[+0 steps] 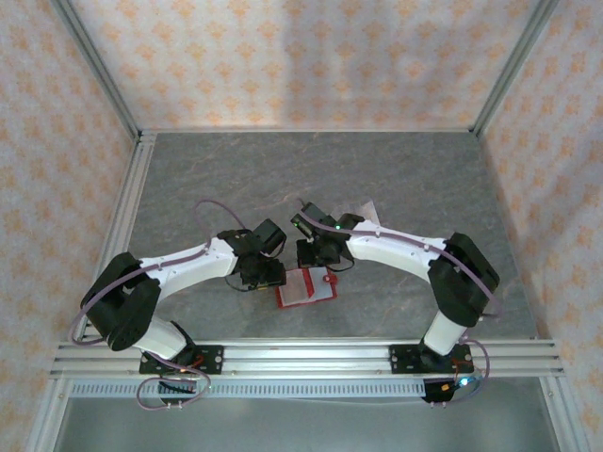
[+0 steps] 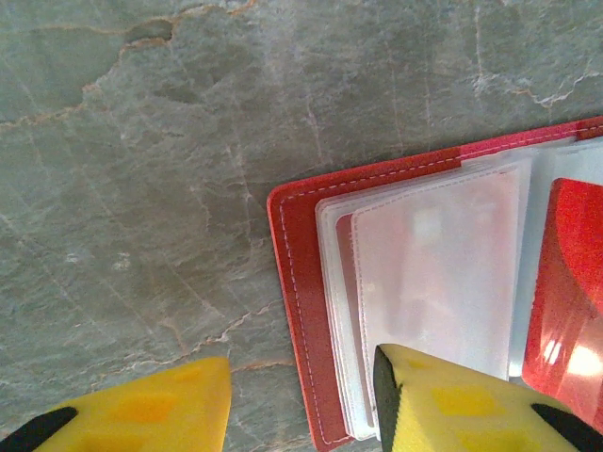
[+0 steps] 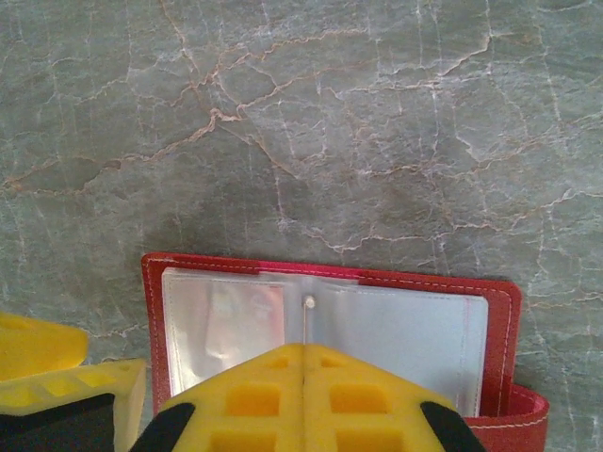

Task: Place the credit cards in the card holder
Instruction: Insert the credit card into the card slot.

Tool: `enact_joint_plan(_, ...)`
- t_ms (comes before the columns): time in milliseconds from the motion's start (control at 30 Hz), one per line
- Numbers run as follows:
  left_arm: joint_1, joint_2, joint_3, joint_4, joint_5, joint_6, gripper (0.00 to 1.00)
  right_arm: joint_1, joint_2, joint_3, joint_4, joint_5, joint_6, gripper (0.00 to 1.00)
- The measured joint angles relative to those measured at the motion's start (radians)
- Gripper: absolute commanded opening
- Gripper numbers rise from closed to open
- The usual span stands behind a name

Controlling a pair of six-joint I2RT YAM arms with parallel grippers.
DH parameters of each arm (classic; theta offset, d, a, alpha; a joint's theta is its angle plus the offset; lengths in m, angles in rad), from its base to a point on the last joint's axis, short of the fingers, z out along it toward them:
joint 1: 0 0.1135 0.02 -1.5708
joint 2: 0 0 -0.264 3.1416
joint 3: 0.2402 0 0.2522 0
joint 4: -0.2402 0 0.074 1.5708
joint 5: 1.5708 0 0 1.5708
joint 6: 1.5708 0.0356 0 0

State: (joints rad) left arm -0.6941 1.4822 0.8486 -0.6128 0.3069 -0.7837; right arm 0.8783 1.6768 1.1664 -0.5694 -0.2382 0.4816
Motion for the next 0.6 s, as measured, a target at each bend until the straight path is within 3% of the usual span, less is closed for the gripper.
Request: enact_joint_plan(600, 0.000, 0.000, 0.000, 0.000, 0.000, 0.000, 0.45, 0.015, 0.034, -0.003, 0.038, 0.007, 0.002, 0.00)
